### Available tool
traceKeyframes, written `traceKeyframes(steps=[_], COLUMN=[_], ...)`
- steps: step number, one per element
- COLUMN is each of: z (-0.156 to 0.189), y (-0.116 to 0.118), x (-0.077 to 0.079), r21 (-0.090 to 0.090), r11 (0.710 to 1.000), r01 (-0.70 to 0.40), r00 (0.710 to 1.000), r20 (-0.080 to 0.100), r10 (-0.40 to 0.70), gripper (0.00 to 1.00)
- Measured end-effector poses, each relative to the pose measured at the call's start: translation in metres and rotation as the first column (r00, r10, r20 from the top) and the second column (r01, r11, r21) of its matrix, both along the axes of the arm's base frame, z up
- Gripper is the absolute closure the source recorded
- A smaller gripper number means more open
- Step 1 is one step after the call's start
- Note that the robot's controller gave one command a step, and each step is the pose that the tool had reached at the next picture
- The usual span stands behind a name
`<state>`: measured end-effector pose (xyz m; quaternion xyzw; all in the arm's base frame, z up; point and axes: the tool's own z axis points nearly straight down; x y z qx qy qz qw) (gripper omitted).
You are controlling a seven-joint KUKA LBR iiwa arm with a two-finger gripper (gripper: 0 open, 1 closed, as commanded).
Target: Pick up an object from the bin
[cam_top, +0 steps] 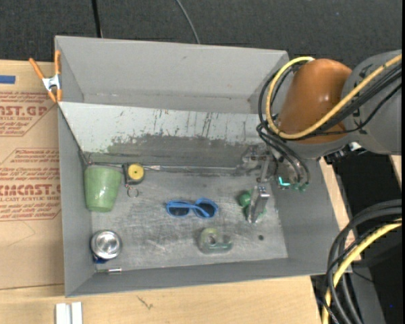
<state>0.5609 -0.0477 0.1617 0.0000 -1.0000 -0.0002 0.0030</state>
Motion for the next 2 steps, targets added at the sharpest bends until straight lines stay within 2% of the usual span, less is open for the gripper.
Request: traceKeyframes(steps=[1, 2], z=[-0.09, -0.088], y=[0.011, 0.095], x=[-0.005, -0.008], r21=[-0.001, 0.002], r11=[1.0, 0.987], r01=[0.001, 0.163], r00=[1.0, 0.986], r20=[0.019, 0.017], r10=[-0.001, -0.163], gripper=[0.0, 0.0])
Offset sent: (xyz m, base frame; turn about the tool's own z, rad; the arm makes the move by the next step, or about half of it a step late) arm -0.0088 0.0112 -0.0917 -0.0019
